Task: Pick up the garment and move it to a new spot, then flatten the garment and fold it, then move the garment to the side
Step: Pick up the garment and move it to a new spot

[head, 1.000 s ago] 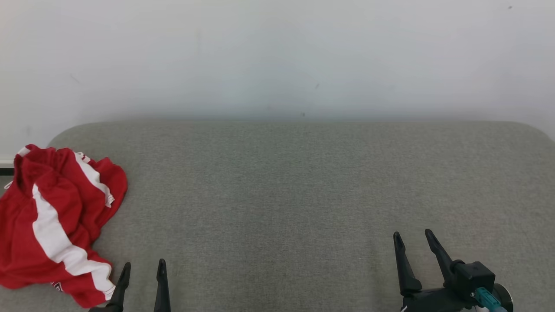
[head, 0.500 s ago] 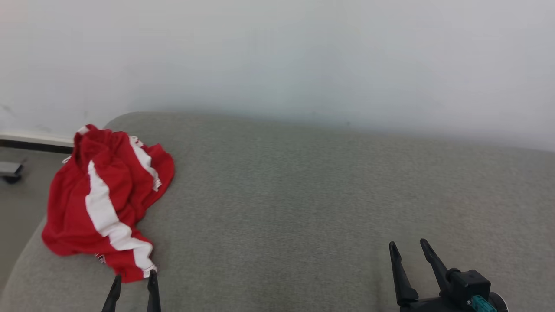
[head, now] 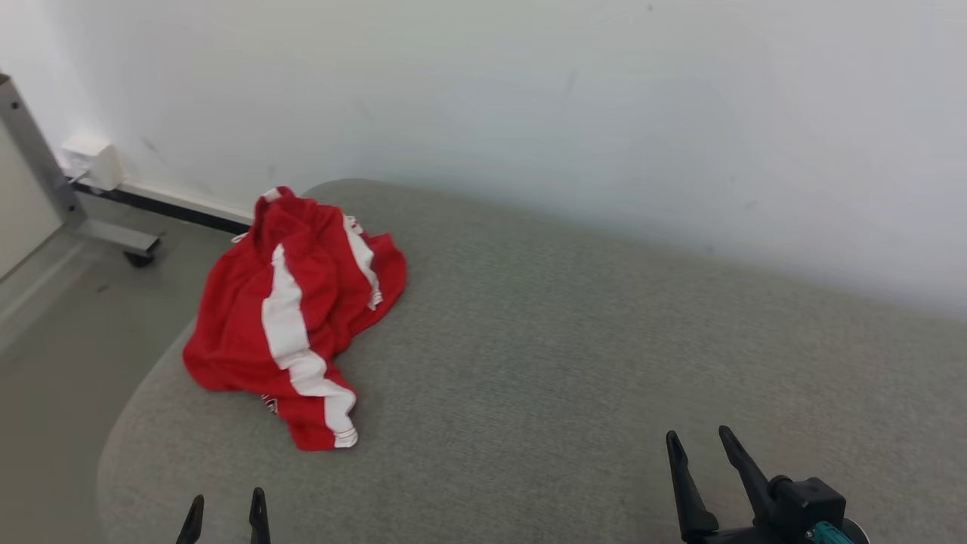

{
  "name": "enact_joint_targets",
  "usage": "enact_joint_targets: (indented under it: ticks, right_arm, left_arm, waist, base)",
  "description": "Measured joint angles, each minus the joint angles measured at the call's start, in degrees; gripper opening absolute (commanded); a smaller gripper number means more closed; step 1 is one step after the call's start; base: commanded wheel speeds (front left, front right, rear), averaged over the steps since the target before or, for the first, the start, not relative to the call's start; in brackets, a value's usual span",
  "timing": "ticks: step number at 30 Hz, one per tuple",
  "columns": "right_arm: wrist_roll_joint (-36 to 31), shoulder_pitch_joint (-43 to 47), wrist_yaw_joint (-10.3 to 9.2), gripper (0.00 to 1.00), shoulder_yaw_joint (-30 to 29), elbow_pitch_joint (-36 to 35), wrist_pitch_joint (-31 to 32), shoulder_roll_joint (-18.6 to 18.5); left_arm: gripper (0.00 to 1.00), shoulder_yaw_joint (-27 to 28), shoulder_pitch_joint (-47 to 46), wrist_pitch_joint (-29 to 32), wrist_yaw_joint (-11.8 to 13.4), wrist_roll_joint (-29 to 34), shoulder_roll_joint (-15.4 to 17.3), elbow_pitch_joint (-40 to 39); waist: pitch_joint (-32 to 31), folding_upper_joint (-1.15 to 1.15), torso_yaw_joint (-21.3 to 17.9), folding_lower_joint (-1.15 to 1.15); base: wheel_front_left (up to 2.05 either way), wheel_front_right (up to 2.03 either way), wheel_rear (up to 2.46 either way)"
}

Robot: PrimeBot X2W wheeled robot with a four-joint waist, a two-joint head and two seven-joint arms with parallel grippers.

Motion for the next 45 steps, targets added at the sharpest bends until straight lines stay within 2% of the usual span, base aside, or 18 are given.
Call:
enact_joint_targets:
  ticks: [10,24,28,34,36,45]
  right_arm:
    - [0.54,-1.55,0.00,1.00,2.02,0.42,-0.01,0.02]
    - [1.25,-2.32,0.00,1.00,2.11,0.83,0.00,0.01]
    - [1.71,-2.12,0.00,1.00,1.67,0.42,0.00,0.01]
    - [1.66,-1.10,0.00,1.00,0.91,-0.15,0.00,0.01]
    - [0.88,-1.19,0.00,1.00,1.14,-0.54,0.00,0.02]
    - [-4.45,-4.75,0.00,1.00,2.81,-4.57,2.97,-0.29]
  left_arm:
    - [1.00,1.81,0.29,0.00,0.29,-0.01,0.14,-1.02]
    - [1.00,2.27,0.68,0.00,0.44,-0.11,-0.01,-1.27]
    - [1.00,2.40,-0.31,0.00,-0.05,-2.10,-0.07,0.24]
    - [1.00,0.89,-8.20,1.38,-0.57,-3.67,0.90,7.37]
    - [1.00,1.55,-12.39,4.34,-0.78,-6.34,0.89,10.22]
    - [1.00,3.44,-33.04,15.92,-1.14,-16.59,5.52,20.53]
  waist:
    - [0.49,0.00,5.41,0.00]
    - [1.76,0.00,6.49,0.00]
    - [1.84,0.00,6.49,0.00]
    - [2.40,0.00,6.71,0.00]
    - [2.91,0.00,6.75,0.00]
    - [7.48,0.01,4.13,0.01]
  base:
    - [0.00,0.00,0.00]
    - [0.00,0.00,0.00]
    - [0.00,0.00,0.00]
    - [0.00,0.00,0.00]
    - [0.00,0.00,0.00]
    - [0.00,0.00,0.00]
